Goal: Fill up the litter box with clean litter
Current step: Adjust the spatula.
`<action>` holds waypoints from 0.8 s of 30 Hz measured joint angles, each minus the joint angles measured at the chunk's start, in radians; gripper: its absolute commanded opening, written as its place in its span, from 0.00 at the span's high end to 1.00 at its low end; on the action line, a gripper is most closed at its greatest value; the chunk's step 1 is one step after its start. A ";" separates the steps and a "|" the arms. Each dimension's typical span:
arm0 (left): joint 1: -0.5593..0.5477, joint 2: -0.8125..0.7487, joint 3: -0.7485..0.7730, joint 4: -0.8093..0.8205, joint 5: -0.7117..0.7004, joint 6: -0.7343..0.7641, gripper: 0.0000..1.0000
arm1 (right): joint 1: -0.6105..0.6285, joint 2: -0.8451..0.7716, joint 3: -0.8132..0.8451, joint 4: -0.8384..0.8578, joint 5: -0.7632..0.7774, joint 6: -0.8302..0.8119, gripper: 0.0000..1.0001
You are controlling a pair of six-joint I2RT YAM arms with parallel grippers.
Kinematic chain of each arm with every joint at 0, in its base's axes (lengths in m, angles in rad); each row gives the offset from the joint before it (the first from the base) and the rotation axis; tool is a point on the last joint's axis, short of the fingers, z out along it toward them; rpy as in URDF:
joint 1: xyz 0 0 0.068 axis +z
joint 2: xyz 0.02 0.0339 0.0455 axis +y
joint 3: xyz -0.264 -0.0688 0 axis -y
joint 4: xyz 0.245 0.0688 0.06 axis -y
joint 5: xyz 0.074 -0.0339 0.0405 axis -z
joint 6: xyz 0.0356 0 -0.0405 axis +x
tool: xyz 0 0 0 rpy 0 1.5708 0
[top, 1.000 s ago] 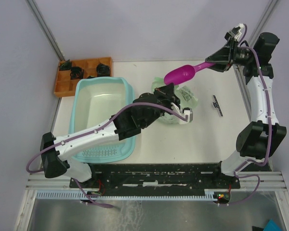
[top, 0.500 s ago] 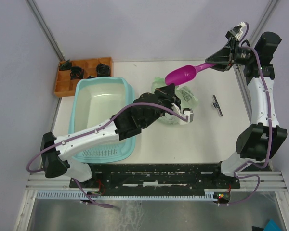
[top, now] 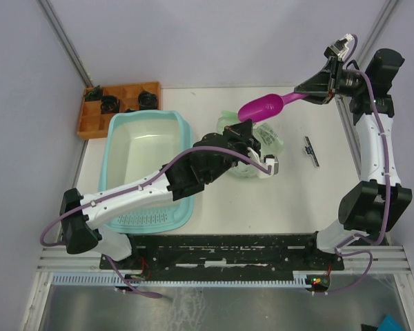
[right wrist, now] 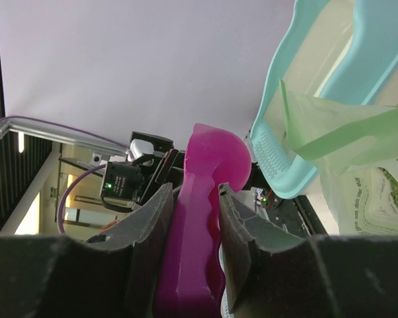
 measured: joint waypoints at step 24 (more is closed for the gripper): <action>0.062 0.056 0.034 0.036 -0.053 0.001 0.97 | -0.005 -0.068 -0.144 0.106 0.045 -0.005 0.98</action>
